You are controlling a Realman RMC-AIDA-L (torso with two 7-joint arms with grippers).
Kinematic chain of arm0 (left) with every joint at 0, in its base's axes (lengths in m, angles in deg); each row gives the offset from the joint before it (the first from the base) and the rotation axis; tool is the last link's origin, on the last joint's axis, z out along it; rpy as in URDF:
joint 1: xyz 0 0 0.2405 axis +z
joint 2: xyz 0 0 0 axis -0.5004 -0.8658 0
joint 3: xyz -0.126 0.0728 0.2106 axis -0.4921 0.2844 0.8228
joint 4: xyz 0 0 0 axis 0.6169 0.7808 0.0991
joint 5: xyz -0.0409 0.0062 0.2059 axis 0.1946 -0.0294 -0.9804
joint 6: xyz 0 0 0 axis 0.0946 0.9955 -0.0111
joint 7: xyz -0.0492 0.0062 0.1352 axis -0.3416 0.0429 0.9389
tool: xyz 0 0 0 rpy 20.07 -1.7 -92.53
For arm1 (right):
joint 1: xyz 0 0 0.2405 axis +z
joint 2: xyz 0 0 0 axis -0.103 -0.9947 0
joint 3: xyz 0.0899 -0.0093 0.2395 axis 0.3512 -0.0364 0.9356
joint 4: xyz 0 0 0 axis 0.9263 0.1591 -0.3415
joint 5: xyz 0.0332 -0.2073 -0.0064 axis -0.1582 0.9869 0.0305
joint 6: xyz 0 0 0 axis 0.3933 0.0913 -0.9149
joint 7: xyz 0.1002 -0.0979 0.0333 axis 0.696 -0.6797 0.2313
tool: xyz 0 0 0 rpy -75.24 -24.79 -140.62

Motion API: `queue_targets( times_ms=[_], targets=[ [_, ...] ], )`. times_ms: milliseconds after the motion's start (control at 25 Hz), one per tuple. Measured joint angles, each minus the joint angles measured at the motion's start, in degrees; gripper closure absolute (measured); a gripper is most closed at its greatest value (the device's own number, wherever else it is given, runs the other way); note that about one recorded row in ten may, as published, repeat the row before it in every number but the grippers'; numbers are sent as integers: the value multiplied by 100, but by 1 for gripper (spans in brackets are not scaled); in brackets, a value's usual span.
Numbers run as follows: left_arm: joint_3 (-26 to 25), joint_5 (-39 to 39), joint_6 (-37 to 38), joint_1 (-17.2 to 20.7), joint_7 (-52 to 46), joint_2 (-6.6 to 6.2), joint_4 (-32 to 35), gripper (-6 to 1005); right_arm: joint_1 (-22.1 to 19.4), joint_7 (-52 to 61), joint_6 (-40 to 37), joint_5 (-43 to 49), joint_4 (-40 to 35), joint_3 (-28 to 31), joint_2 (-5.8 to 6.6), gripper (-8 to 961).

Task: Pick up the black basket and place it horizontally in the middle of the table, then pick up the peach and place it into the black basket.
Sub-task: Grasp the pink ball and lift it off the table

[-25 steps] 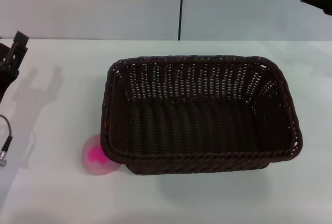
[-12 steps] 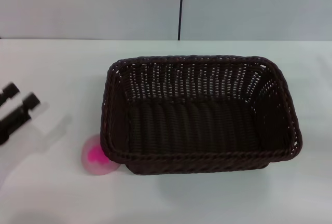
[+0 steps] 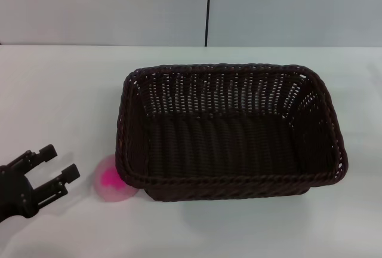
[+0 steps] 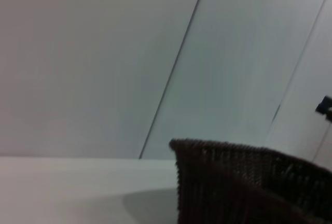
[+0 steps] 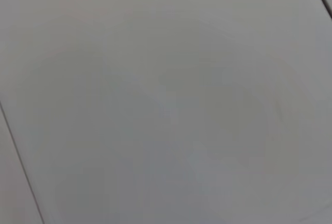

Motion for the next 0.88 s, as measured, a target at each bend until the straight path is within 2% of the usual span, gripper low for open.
queue_targets(
  times_ms=[480, 880],
  targets=[
    [526, 1, -458, -132, 91, 192, -5, 217, 31, -119, 47, 2, 193, 9, 1, 452],
    [816, 1, -679, -343, 45, 209, -71, 217, 87, -364, 106, -11, 373, 141, -29, 452]
  ],
)
